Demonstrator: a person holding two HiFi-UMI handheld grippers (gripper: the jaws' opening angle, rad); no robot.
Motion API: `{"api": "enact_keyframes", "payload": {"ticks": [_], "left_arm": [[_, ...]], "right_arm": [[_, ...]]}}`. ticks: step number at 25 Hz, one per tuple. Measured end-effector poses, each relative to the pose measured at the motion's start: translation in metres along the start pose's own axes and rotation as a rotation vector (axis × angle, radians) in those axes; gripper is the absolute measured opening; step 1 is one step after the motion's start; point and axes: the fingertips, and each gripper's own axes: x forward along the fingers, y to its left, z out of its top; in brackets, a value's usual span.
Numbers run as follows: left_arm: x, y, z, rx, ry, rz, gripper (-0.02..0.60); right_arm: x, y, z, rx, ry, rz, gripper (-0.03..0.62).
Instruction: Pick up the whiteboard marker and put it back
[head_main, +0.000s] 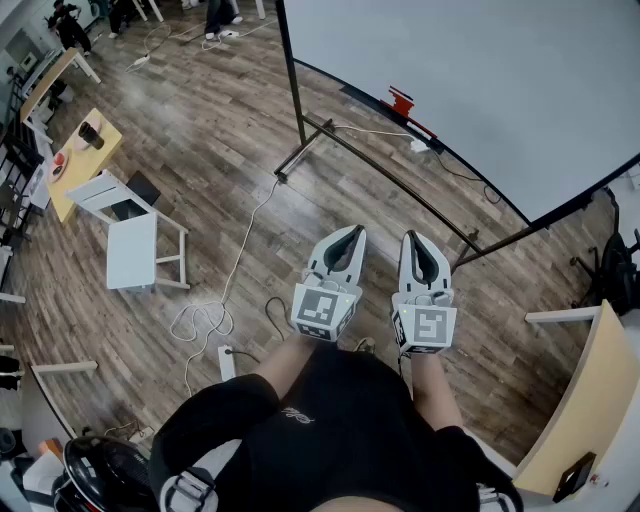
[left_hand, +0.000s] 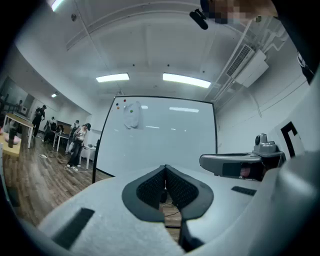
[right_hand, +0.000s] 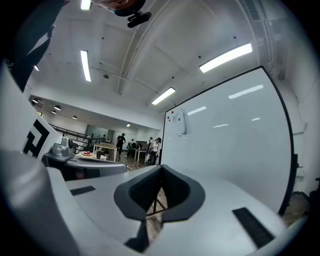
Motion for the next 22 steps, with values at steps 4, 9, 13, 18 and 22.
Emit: {"api": "enact_keyframes", "payload": {"ticks": [4,9,13,18,22], "left_arm": [[-0.015,0.014,-0.002,-0.025,0.026,-0.034,0.006],[-0.032,0.046,-0.004,-0.025,0.033,-0.019,0.006],[-0.038,0.072,-0.004,-0.033,0.031,-0.014,0.006],[-0.033,0.089,-0.018,-0.047,0.06,-0.02,0.006],[-0.015,0.099,-0.029,-0.061,0.074,-0.012,0.006]], "right_arm": [[0.003,0.026,-0.002,0.002,0.029,-0.012,0.003],[0.023,0.063,-0.003,0.027,0.009,0.012,0.003],[0.039,0.082,-0.003,0.015,0.005,0.02,0.003],[0.053,0.09,-0.016,0.003,0.04,0.02,0.003],[0.075,0.083,-0.025,-0.01,0.057,0.042,0.003]]}}
